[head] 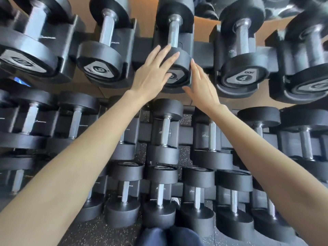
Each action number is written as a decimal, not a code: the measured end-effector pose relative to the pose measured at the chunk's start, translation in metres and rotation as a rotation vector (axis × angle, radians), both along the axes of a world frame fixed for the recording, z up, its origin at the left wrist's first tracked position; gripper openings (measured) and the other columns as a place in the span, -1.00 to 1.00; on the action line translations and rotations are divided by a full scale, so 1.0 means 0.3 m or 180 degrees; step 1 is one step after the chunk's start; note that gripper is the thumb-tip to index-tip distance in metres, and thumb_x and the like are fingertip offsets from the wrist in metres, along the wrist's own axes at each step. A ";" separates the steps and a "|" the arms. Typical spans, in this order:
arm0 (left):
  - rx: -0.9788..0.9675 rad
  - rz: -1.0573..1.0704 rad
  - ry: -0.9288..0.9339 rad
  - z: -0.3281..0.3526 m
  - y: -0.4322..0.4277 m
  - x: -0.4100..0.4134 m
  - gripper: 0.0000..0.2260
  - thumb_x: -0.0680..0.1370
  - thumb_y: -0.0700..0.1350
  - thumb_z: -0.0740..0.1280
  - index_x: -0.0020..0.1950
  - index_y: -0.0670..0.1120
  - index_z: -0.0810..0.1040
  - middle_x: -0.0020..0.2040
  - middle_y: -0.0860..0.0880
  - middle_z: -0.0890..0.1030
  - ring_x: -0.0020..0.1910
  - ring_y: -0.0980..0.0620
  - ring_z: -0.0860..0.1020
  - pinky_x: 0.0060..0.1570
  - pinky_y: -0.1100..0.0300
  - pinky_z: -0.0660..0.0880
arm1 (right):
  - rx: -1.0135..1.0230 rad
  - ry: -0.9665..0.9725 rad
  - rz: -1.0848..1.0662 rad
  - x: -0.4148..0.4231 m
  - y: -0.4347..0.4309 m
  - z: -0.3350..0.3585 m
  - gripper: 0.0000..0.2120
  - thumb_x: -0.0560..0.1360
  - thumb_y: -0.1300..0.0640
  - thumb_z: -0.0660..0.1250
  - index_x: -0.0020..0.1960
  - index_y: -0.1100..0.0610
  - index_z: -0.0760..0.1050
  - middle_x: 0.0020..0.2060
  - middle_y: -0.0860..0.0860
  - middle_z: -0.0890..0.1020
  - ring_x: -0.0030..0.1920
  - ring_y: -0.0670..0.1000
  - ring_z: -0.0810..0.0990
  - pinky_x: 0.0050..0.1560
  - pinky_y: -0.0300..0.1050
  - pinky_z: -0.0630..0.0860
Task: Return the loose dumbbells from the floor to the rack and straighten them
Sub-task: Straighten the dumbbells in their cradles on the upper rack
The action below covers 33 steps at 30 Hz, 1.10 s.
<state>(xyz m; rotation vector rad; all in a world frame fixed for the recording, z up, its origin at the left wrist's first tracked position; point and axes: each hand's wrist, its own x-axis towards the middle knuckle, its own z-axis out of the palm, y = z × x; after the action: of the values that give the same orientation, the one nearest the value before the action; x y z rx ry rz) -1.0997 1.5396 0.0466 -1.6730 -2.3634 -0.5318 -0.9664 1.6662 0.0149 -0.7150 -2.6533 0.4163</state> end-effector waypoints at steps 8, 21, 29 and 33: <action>0.0332 0.0099 -0.0090 -0.032 0.102 -0.038 -0.48 0.55 -0.10 0.31 0.48 -0.13 0.25 0.37 -0.15 0.39 0.39 -0.13 0.32 0.22 -0.09 0.45 | -0.0711 0.0340 0.0286 -0.081 0.109 -0.031 -0.34 0.41 0.12 0.43 0.39 0.26 0.19 0.29 0.14 0.44 0.29 0.13 0.39 0.14 -0.15 0.32; 0.1291 0.0172 -0.1650 -0.102 0.064 -0.067 -0.54 0.56 -0.29 0.21 0.46 -0.20 0.22 0.43 -0.14 0.29 0.40 0.05 0.26 0.38 0.22 0.29 | -0.0041 -0.0474 0.0954 -0.117 0.151 0.158 -0.40 0.38 0.11 0.44 0.32 0.20 0.27 0.22 0.13 0.44 0.13 0.22 0.47 0.09 0.09 0.38; 0.1406 0.0122 -0.2205 -0.144 0.044 -0.104 -0.55 0.56 -0.26 0.20 0.44 -0.21 0.22 0.37 -0.05 0.28 0.37 0.16 0.24 0.32 0.49 0.12 | 0.0557 -0.0763 0.0802 -0.137 0.119 0.209 -0.37 0.36 0.07 0.45 0.33 0.20 0.28 0.18 0.15 0.49 0.09 0.22 0.49 -0.02 0.02 0.36; 0.0966 0.0115 -0.3091 -0.180 0.022 -0.139 -0.51 0.57 -0.14 0.27 0.46 -0.20 0.21 0.41 -0.12 0.32 0.37 0.05 0.35 0.34 0.35 0.28 | 0.0301 -0.0726 0.0455 -0.099 0.094 0.192 -0.41 0.39 0.11 0.44 0.31 0.21 0.27 0.19 0.15 0.48 0.10 0.23 0.49 -0.01 0.02 0.36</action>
<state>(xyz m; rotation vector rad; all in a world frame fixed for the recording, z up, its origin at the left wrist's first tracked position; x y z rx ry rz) -1.1414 1.5464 -0.0073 -1.3822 -2.6302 -1.9321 -0.9959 1.6944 0.0726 -0.5762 -2.9281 0.2572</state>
